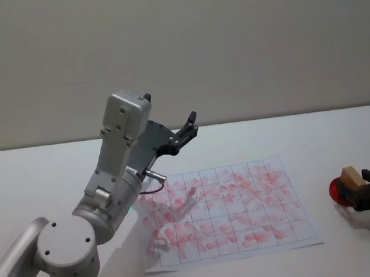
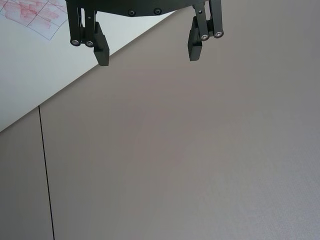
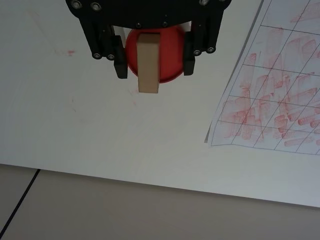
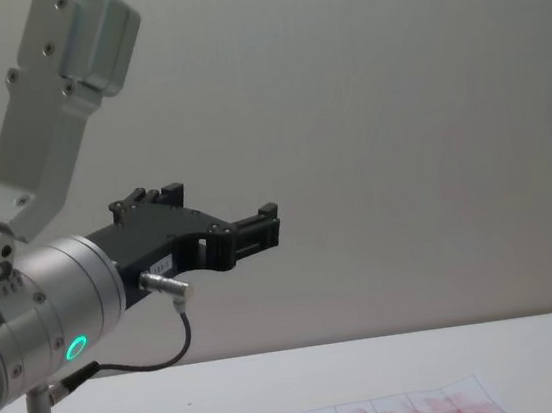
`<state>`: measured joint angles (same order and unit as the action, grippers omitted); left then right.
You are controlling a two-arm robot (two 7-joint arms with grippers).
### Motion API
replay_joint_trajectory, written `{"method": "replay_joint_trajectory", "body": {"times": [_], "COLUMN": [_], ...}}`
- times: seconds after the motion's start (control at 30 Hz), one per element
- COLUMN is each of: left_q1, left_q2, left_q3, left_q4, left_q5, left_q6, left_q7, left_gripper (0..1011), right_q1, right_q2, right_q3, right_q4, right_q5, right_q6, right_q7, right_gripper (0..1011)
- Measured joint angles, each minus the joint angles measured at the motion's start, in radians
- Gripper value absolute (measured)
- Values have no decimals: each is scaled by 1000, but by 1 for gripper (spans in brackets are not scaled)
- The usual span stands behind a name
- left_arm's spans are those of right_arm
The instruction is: Use the one hand to pick up the stamp and affix it onto the A4 paper.
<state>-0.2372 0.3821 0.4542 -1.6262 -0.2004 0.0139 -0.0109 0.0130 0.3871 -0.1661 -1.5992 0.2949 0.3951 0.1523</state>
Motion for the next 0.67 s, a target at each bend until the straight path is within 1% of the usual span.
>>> {"method": "replay_joint_trajectory", "body": {"times": [0.1, 0.2, 0.23, 0.27, 0.3, 0.37, 0.43, 0.47, 0.67], "left_q1": [0, 0, 0, 0, 0, 0, 0, 0, 0], "left_q2": [0, 0, 0, 0, 0, 0, 0, 0, 0], "left_q3": [0, 0, 0, 0, 0, 0, 0, 0, 0], "left_q4": [0, 0, 0, 0, 0, 0, 0, 0, 0], "left_q5": [0, 0, 0, 0, 0, 0, 0, 0, 0], "left_q6": [0, 0, 0, 0, 0, 0, 0, 0, 0], "left_q7": [0, 0, 0, 0, 0, 0, 0, 0, 0], "left_gripper": [1001, 1001, 1001, 1002, 1001, 1001, 1001, 1001, 1001], "right_q1": [1, 1, 2, 2, 2, 2, 2, 2, 3], "right_q2": [0, -1, -1, -1, -1, -1, -1, -1, -1], "right_q3": [0, -1, -1, -1, -1, -1, -1, -1, -1], "right_q4": [1, 2, 2, 2, 2, 3, 3, 3, 3], "right_q5": [0, -1, -1, -1, -1, -1, -1, -1, -2], "right_q6": [0, 1, 1, 1, 1, 1, 1, 1, 2], "right_q7": [1, 2, 2, 2, 2, 2, 3, 3, 3], "right_gripper": [683, 801, 816, 857, 868, 939, 970, 1001, 1001]}}
